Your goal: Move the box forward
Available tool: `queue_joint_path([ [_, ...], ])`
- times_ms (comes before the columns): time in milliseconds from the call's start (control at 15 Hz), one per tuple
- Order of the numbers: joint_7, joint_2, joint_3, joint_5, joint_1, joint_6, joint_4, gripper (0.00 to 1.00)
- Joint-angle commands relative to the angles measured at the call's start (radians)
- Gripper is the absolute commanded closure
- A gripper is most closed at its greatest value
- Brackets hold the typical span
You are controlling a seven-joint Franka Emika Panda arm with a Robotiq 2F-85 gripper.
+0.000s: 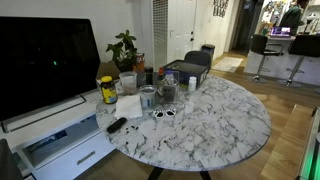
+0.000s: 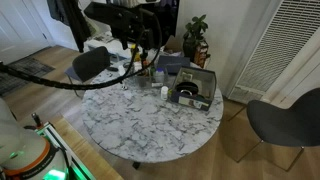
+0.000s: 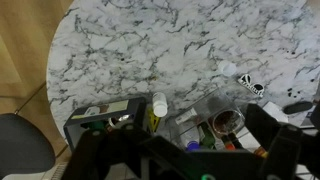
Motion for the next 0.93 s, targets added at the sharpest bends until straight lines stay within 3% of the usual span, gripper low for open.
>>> queue_joint_path([
  [0,-0.006,0.003,0.013,0.007,-0.016,-0.002,0.002,0.00],
  [267,-0.006,0.003,0.013,0.007,-0.016,-0.002,0.002,0.00],
  [667,-0.129,0.211,-0.024,-0.083,-0.042,0.242,0.079,0.00],
  [867,-0.240,0.365,-0.040,-0.050,-0.052,0.361,0.147,0.00],
])
